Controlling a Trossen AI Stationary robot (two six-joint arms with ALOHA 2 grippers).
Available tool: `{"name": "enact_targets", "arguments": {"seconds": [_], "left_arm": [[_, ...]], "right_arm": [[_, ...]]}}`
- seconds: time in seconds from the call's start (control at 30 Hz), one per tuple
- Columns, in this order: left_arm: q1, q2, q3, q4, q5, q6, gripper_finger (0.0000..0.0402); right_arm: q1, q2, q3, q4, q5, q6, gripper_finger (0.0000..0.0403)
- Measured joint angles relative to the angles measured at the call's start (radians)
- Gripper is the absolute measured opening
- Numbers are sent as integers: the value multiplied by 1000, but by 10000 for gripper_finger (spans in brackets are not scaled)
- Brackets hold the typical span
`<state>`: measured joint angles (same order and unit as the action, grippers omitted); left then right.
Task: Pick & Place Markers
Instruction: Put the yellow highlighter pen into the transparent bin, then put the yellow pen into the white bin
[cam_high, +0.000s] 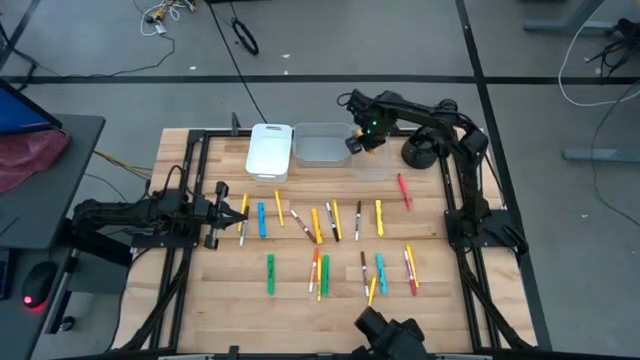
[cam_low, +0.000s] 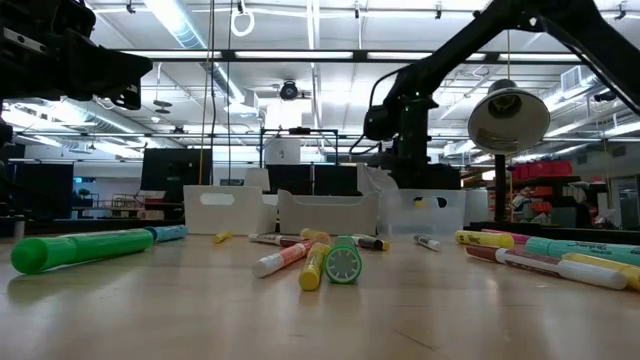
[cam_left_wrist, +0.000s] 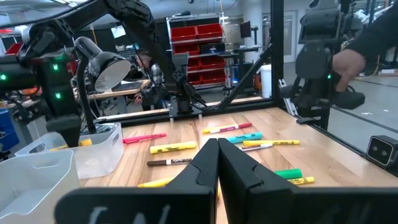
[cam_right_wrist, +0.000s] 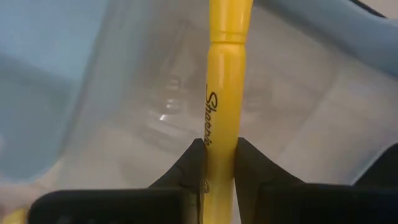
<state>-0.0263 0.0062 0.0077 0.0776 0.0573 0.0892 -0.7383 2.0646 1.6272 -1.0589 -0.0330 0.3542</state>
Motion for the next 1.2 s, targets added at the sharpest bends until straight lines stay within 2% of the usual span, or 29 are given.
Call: {"name": "enact_targets", "arguments": {"seconds": [0.4,0.8,1.0,1.2], "left_arm": [[0,0,0,0,0,0,12],[0,0,0,0,0,0,12],[0,0,0,0,0,0,12],[0,0,0,0,0,0,12]], "right_arm": [[2,68,0,32,8,-28,58],[2,85,0,26,23,-48,128],[-2,-2,0,-19,25,-52,151],[38,-166,0,-24,27,15,147]]}}
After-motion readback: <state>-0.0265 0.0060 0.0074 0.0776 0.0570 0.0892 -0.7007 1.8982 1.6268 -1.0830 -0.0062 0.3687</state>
